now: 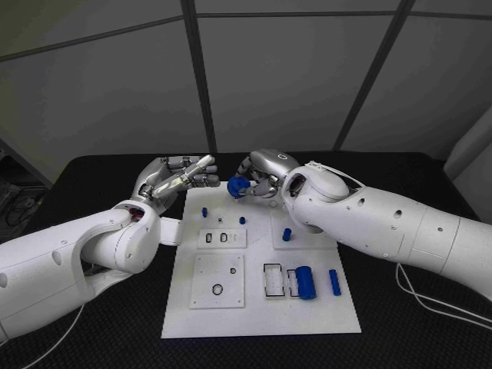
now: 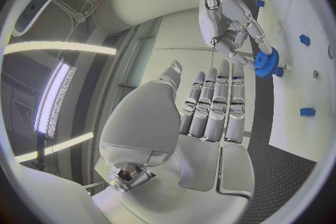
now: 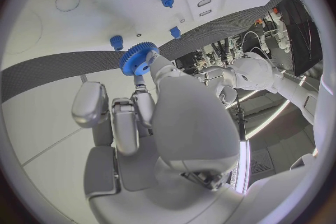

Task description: Assemble the parts on the task board

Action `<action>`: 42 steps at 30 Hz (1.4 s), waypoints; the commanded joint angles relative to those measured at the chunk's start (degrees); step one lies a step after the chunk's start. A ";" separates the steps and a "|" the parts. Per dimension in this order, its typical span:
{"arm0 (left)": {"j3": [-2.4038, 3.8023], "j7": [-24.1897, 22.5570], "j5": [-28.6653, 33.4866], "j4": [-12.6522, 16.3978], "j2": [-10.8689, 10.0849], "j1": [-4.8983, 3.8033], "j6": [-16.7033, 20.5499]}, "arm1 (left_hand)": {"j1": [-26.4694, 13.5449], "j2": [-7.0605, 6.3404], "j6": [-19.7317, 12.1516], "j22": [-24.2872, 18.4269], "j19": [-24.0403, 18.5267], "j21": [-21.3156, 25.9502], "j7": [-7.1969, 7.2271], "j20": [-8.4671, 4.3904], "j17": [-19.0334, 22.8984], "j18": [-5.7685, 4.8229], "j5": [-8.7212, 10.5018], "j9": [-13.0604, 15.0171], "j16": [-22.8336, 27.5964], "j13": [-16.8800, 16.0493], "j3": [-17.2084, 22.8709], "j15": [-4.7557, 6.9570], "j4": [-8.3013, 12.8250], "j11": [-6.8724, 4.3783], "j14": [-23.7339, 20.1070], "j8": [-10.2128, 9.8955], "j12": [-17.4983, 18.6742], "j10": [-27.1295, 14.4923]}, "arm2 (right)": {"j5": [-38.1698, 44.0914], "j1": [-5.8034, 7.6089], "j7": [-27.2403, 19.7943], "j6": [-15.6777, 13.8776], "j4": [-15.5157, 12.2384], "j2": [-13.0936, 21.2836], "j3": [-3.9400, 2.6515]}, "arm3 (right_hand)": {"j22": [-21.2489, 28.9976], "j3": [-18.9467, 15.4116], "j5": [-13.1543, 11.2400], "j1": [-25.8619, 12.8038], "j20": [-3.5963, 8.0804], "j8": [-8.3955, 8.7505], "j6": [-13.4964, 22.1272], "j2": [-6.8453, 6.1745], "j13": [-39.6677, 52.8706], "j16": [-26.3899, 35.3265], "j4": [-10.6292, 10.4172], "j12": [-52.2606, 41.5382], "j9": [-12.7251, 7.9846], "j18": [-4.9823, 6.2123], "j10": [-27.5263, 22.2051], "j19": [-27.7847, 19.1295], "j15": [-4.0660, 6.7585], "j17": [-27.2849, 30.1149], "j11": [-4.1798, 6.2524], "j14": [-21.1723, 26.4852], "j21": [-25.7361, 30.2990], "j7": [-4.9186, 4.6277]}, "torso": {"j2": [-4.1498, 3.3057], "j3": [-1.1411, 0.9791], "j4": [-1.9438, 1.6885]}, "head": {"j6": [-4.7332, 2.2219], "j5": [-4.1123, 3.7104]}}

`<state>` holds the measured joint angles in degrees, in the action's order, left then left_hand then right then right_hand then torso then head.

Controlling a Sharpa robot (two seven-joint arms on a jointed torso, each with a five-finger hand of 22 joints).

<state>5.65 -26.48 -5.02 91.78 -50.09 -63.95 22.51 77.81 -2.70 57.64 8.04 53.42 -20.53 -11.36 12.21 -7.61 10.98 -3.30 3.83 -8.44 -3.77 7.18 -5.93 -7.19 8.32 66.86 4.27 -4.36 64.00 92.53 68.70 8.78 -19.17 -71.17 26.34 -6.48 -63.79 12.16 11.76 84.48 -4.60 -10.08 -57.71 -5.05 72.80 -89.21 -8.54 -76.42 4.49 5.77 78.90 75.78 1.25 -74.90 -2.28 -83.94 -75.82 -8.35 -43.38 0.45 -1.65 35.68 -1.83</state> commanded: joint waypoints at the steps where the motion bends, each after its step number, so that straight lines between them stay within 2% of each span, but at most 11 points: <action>1: 0.05 -0.18 -0.38 -0.05 0.03 -0.10 -0.88 | -0.52 0.19 0.35 -0.09 -0.30 0.27 -0.14 0.08 -0.08 -0.50 0.33 -0.04 0.09 0.03 -0.15 0.10 0.34 0.12 -0.16 -0.27 0.35 0.35 | 1.20 0.07 -0.21 0.58 0.74 -0.73 0.00 | 0.01 0.41 0.01 -0.54 0.03 -0.44 -2.01 -0.13 -0.10 -0.21 0.05 0.20 0.35 -0.53 -0.44 0.32 0.36 -13.68 -0.12 -5.74 -0.31 1.10 | -0.04 -0.04 -0.05 | 0.07 0.08; 8: 0.06 -0.20 -0.38 -0.11 0.03 -0.11 -0.89 | -0.51 0.21 0.33 -0.11 -0.31 0.29 -0.16 0.09 -0.09 -0.50 0.33 -0.04 0.16 0.04 -0.15 0.08 0.39 0.14 -0.17 -0.31 0.39 0.32 | 1.49 0.04 0.08 2.15 2.33 -2.38 0.20 | 0.03 0.51 -0.04 -0.61 0.01 -0.35 -1.91 -0.18 -0.30 -0.23 0.08 0.38 0.30 -0.52 -0.60 0.30 0.33 -13.74 -0.16 -5.75 -0.30 1.05 | -0.03 -0.05 0.08 | 0.16 0.19; 10: 0.06 -0.22 -0.38 -0.10 0.00 -0.11 -0.86 | -0.50 0.22 0.33 -0.11 -0.31 0.29 -0.17 0.09 -0.09 -0.50 0.33 -0.04 0.17 0.04 -0.15 0.08 0.40 0.14 -0.17 -0.32 0.40 0.31 | 1.56 0.04 0.27 2.88 2.40 -2.45 1.25 | 0.07 0.60 -0.09 -0.70 -0.01 -0.26 -1.81 -0.22 -0.34 -0.23 0.10 0.44 0.26 -0.52 -0.66 0.27 0.31 -13.72 -0.20 -5.75 -0.28 1.00 | -0.03 -0.09 0.15 | 0.29 0.23; 14: 0.06 -0.23 -0.38 -0.06 -0.04 -0.12 -0.85 | -0.50 0.22 0.33 -0.11 -0.31 0.29 -0.17 0.09 -0.09 -0.50 0.33 -0.04 0.17 0.04 -0.15 0.08 0.40 0.14 -0.17 -0.32 0.40 0.31 | 1.61 0.04 0.53 4.29 2.70 -2.65 2.12 | 0.07 0.65 -0.18 -0.82 -0.03 -0.20 -1.76 -0.30 -0.33 -0.22 0.11 0.45 0.22 -0.52 -0.67 0.25 0.27 -13.71 -0.23 -5.74 -0.27 0.96 | -0.01 -0.03 0.13 | 0.37 0.17; 17: 0.07 -0.23 -0.38 -0.06 -0.04 -0.13 -0.86 | -0.50 0.22 0.33 -0.12 -0.31 0.29 -0.17 0.09 -0.09 -0.50 0.33 -0.04 0.18 0.04 -0.15 0.08 0.40 0.15 -0.17 -0.32 0.41 0.31 | 1.75 0.03 0.71 5.11 2.90 -2.78 2.45 | 0.07 0.65 -0.18 -0.82 -0.03 -0.20 -1.76 -0.30 -0.33 -0.22 0.11 0.45 0.22 -0.52 -0.67 0.25 0.27 -13.71 -0.23 -5.74 -0.27 0.96 | -0.04 -0.09 0.07 | 0.44 0.28; 22: 0.07 -0.15 -0.38 -0.09 -0.09 -0.13 -0.87 | -0.49 0.23 0.32 -0.13 -0.32 0.30 -0.19 0.10 -0.09 -0.50 0.33 -0.05 0.22 0.05 -0.15 0.07 0.43 0.16 -0.17 -0.34 0.43 0.29 | 2.23 0.02 1.16 5.02 3.00 -2.83 2.66 | 0.14 0.72 -0.29 -0.97 -0.06 -0.11 -1.69 -0.44 -0.44 -0.22 0.16 0.56 0.17 -0.50 -0.78 0.19 0.23 -13.72 -0.28 -5.74 -0.23 0.92 | -0.04 -0.11 0.13 | 0.45 0.31; 28: 0.07 -0.09 -0.38 -0.20 -0.04 -0.13 -0.86 | -0.49 0.22 0.31 -0.14 -0.33 0.31 -0.23 0.10 -0.09 -0.50 0.33 -0.05 0.25 0.05 -0.16 0.06 0.45 0.18 -0.19 -0.36 0.46 0.26 | 3.18 0.02 2.28 2.98 3.14 -2.84 2.73 | 0.15 0.99 -0.29 -1.40 -0.18 0.35 -1.10 -0.73 -0.70 -0.29 0.21 0.88 -0.04 -0.50 -1.09 0.13 0.07 -13.87 -0.48 -5.78 -0.22 0.66 | -0.10 -0.07 0.10 | 0.61 0.22; 36: 0.07 -0.04 -0.38 -0.33 0.04 -0.13 -0.88 | -0.49 0.22 0.30 -0.15 -0.34 0.32 -0.25 0.11 -0.09 -0.51 0.33 -0.05 0.29 0.06 -0.16 0.05 0.47 0.20 -0.20 -0.38 0.48 0.24 | 3.45 0.02 3.10 0.48 3.57 -3.18 2.75 | 0.27 1.55 -1.47 -2.77 -0.89 2.49 1.84 -1.57 -2.35 -0.44 0.14 2.45 -0.70 -0.50 -2.61 -0.08 -0.77 -14.25 -1.49 -5.86 -0.13 -0.49 | -0.04 -0.08 0.05 | 0.65 0.23; 42: 0.07 0.07 -0.38 -0.34 0.00 -0.13 -0.96 | -0.49 0.22 0.30 -0.15 -0.34 0.32 -0.25 0.11 -0.09 -0.51 0.33 -0.05 0.29 0.06 -0.16 0.05 0.47 0.20 -0.20 -0.38 0.48 0.24 | 3.46 0.02 3.41 0.28 3.84 -3.33 2.75 | 0.36 1.73 -1.74 -3.43 -1.29 3.56 3.12 -2.02 -3.54 -0.49 0.09 3.55 -0.74 -0.45 -3.65 -0.20 -1.16 -14.37 -1.89 -5.89 -0.08 -0.90 | -0.03 -0.08 0.09 | 0.68 0.29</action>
<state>5.67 -26.30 -5.03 91.40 -50.10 -63.98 22.31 77.81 -2.70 57.64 7.99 53.42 -20.53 -11.36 12.21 -7.64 10.98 -3.30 3.83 -8.44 -3.77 7.02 -5.93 -7.03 8.32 66.86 4.27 -4.10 64.00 95.35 68.53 11.26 -17.28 -67.43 23.03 -3.66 -63.49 13.74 10.33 80.98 -5.56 -6.75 -54.97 -6.31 69.33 -89.50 -8.54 -73.12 3.82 5.77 75.62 75.63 0.39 -74.93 -4.09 -83.93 -75.82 -9.24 -43.43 0.37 -1.54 36.35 -1.59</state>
